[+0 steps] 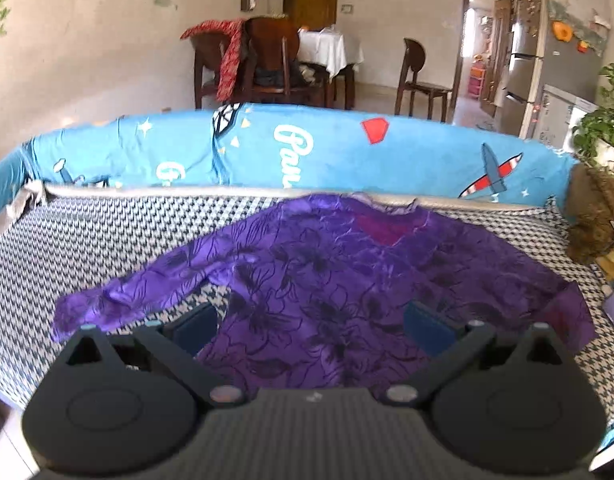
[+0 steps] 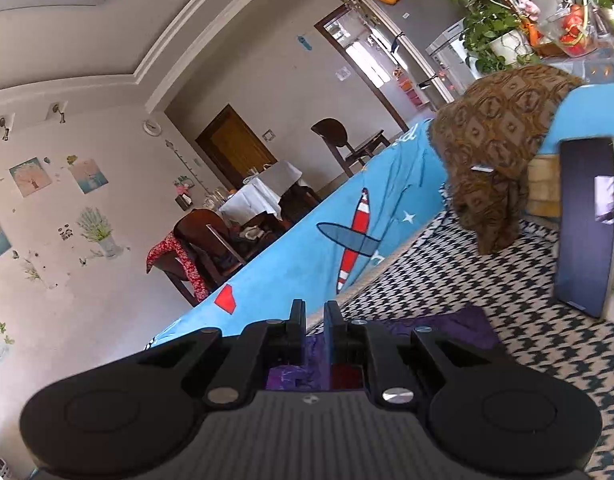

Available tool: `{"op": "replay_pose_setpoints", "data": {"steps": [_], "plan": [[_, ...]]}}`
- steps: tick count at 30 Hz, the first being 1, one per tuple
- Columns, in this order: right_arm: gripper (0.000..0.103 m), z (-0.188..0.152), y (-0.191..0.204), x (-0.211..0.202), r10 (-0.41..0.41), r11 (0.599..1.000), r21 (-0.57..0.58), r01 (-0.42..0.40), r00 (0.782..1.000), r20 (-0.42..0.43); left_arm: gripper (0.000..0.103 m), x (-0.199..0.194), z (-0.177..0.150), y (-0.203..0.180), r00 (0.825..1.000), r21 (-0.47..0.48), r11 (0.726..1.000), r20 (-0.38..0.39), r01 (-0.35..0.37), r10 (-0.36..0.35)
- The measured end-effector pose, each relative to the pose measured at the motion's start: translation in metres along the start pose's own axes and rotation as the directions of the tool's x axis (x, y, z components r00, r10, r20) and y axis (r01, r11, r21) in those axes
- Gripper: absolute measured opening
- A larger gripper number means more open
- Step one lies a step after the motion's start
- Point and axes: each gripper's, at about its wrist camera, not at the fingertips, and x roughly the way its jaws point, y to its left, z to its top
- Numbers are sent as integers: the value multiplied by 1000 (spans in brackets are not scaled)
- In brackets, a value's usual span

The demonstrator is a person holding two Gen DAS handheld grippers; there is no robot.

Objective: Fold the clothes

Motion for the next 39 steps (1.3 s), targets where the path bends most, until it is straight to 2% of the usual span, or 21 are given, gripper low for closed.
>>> {"op": "replay_pose_setpoints", "data": {"steps": [3, 9, 13, 15, 18, 20, 24, 27, 31, 35, 39], "plan": [[13, -7, 8, 15, -19, 1000, -12, 18, 1000, -7, 103, 23, -5, 1, 999, 8, 1000, -19, -26, 26], [13, -19, 24, 40, -46, 998, -43, 45, 999, -18, 103, 70, -6, 2, 998, 34, 999, -56, -33, 34], [13, -15, 20, 42, -75, 996, -46, 74, 997, -10, 103, 99, -6, -1, 998, 63, 998, -60, -30, 34], [13, -17, 16, 46, -117, 991, -70, 113, 992, -51, 103, 116, -6, -3, 997, 71, 997, -70, -24, 29], [13, -29, 12, 54, -187, 975, -149, 166, 972, -140, 103, 140, -7, -10, 995, 91, 996, -96, 0, 9], [13, -36, 10, 57, -210, 963, -206, 172, 961, -180, 103, 156, -8, -14, 994, 103, 995, -111, 12, -1], [21, -56, 7, 63, -255, 940, -293, 175, 931, -261, 103, 180, -11, -19, 992, 113, 993, -126, 32, -18], [28, -72, 9, 67, -264, 928, -343, 148, 909, -322, 103, 191, -18, -17, 992, 114, 993, -128, 35, -21], [40, -92, 17, 74, -271, 902, -420, 96, 884, -381, 103, 201, -21, -11, 984, 60, 997, -176, 43, -32], [44, -113, 23, 82, -277, 881, -472, 41, 852, -444, 103, 199, -19, -10, 986, 45, 998, -164, 46, -38], [47, -129, 27, 87, -302, 851, -525, 21, 837, -456, 103, 199, -19, -13, 986, 55, 997, -161, 50, -40]]}}
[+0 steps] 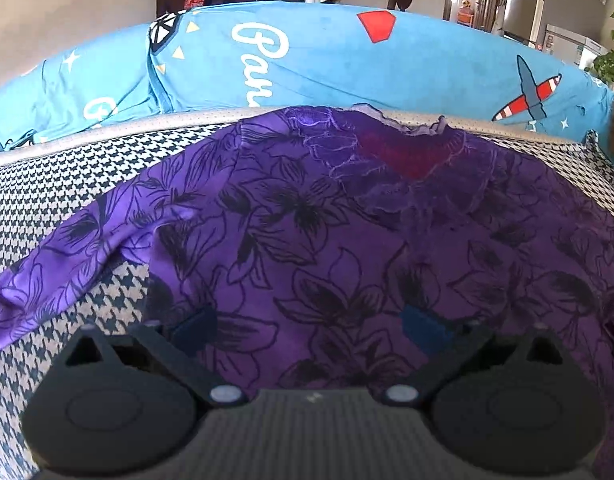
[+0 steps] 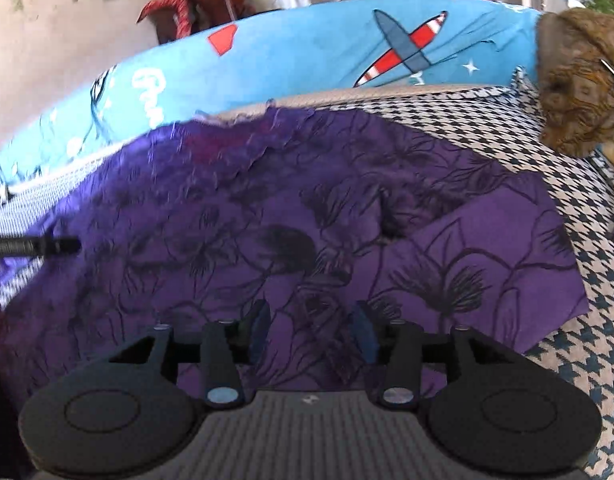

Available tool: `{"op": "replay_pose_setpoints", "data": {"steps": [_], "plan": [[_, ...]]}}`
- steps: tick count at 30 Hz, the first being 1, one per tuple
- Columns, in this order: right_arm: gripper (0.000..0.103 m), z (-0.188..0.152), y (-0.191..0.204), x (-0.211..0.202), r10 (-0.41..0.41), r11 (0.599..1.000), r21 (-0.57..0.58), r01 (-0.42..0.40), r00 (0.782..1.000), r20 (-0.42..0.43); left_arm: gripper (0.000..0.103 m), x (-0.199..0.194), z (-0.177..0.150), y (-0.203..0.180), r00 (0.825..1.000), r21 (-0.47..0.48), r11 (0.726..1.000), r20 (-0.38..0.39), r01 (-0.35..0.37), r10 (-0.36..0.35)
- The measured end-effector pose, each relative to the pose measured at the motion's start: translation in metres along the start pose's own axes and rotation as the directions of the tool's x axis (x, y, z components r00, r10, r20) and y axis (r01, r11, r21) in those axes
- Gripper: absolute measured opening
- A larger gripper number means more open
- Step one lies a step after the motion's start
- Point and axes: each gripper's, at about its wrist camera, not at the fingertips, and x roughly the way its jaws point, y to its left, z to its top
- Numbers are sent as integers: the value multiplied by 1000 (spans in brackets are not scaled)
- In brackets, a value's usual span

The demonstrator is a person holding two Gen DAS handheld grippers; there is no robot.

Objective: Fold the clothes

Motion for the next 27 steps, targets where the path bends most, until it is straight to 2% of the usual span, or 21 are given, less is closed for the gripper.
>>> {"op": "replay_pose_setpoints", "data": {"steps": [3, 8, 12, 14, 16, 17, 18, 19, 22, 27], "plan": [[50, -1, 3, 4, -20, 999, -31, 20, 1000, -2, 103, 1, -1, -3, 1000, 6, 1000, -7, 1, -1], [50, -1, 4, 13, -97, 994, -56, 98, 995, 17, 103, 1, -2, -5, 1000, 15, 1000, -9, -1, 1], [49, -1, 4, 18, -127, 988, -84, 128, 992, 16, 103, 1, -2, -5, 1000, 14, 1000, -12, 1, -1], [43, -2, 4, 20, -142, 985, -91, 144, 990, 22, 103, 1, -2, -6, 1000, 15, 1000, -12, 2, -2], [28, -1, 2, 21, -155, 984, -83, 157, 987, 31, 103, 1, -2, -6, 1000, 17, 1000, -9, 2, -2], [23, 1, 0, 18, -145, 987, -59, 148, 989, 40, 103, 0, -2, -6, 1000, 18, 1000, -7, 3, -2], [10, 3, -4, 15, -133, 990, -31, 135, 990, 50, 103, 0, -2, -6, 1000, 18, 1000, -6, 3, -3], [7, 6, -7, 12, -121, 993, -4, 121, 991, 60, 103, 0, -2, -6, 1000, 18, 1000, -6, 3, -3], [7, 15, -17, -2, -119, 989, 98, 107, 984, 129, 103, 0, -1, -7, 1000, 14, 1000, -5, 6, -6], [7, 35, -42, -27, -92, 956, 294, 7, 957, 275, 103, 1, 1, -6, 1000, 11, 1000, 0, 1, -1]]}}
